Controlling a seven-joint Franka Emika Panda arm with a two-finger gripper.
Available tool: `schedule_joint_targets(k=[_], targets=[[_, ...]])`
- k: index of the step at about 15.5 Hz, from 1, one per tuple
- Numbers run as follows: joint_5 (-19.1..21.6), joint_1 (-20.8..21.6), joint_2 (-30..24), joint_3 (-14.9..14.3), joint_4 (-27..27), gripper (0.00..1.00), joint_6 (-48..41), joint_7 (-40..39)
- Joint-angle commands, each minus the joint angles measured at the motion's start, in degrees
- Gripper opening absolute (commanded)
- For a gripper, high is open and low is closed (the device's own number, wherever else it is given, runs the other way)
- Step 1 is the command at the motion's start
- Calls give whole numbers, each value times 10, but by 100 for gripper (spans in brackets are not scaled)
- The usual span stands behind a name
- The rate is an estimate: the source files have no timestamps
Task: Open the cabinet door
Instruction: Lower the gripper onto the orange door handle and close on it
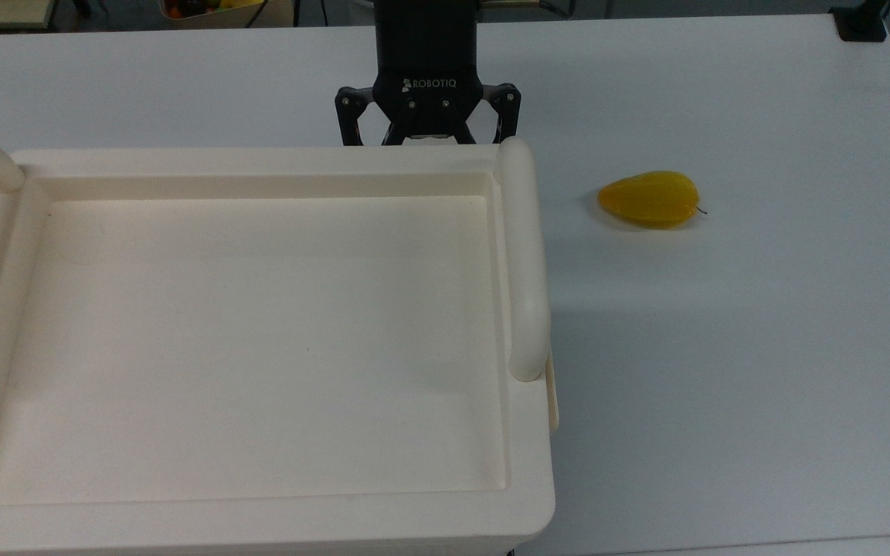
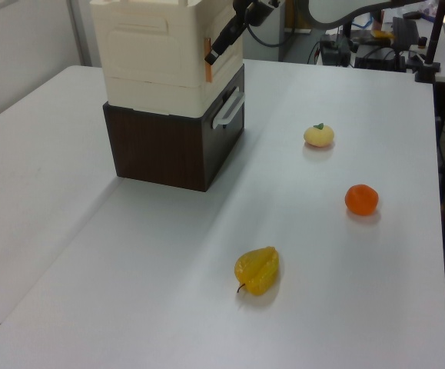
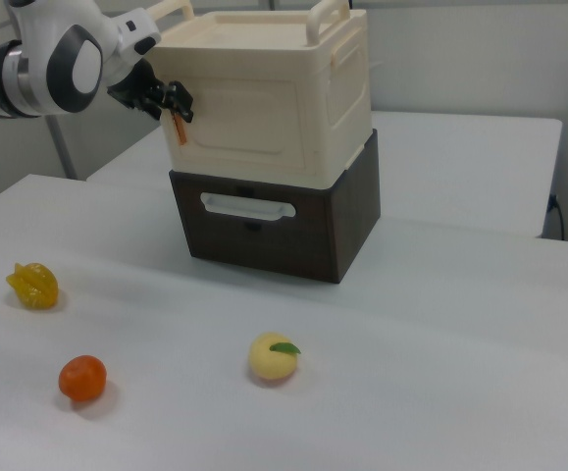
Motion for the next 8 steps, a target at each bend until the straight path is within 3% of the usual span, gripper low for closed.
schedule_joint_targets(k=[1,8], targets=[[-24,8,2,-2,2,55,11,9],[-24,8,1,-2,1,29,10,9]])
